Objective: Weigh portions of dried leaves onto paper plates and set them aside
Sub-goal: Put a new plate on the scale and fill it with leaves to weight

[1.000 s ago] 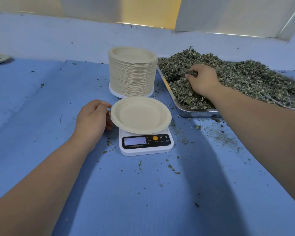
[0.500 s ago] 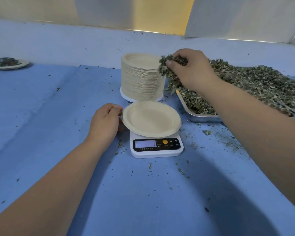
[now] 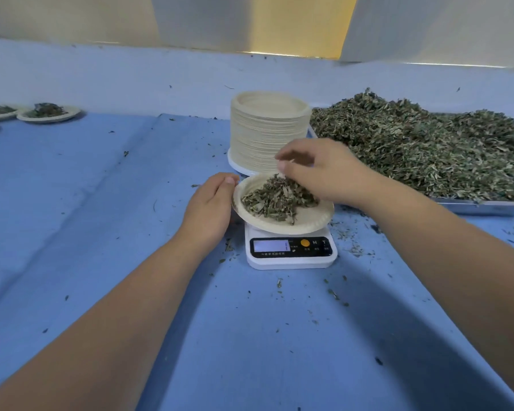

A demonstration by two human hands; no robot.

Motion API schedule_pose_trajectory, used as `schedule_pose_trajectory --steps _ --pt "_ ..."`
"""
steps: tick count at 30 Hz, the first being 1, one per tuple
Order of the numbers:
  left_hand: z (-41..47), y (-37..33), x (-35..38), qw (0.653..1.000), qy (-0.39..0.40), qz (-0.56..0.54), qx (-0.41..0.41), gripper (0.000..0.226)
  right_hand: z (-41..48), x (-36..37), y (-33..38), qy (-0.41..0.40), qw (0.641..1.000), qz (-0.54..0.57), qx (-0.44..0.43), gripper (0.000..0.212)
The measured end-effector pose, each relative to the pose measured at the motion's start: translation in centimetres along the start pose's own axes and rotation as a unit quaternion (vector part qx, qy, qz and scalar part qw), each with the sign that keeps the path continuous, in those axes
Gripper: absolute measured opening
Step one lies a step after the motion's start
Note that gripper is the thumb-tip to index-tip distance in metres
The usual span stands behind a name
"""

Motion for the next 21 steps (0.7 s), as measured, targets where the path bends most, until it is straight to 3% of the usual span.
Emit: schedule_pose_trajectory --steps 4,11,16,21 --pt "-0.1 -0.1 0.0 1.000 0.014 0.014 -0.001 0.037 -0.7 -3.5 -5.2 -0.105 0.991 -0.059 0.051 0.022" --pt "-0.2 -1.1 0.9 0.998 0.024 0.059 0.029 0.041 -3.1 -5.4 -13.1 -0.096 0.960 -0.196 0.173 0.041" --pt "-0.5 -1.6 1.7 0.993 0.049 0.089 0.066 0.044 -2.2 -4.1 -12.7 -0.036 0.961 -0.221 0.164 0.057" --pt "-0.4 -1.3 1.3 0.995 0.023 0.072 0.058 0.042 -2.6 -3.6 -11.7 -0.055 0.967 -0.216 0.125 0.052"
Point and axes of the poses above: each hand's wrist, its own z-axis towards the middle knuckle, its own x-axis out of the palm, y = z × x, the point moved 7 cm from there along z, towards the middle knuckle, and after that the axes turned 11 degrees about z, right-handed, at the moved point
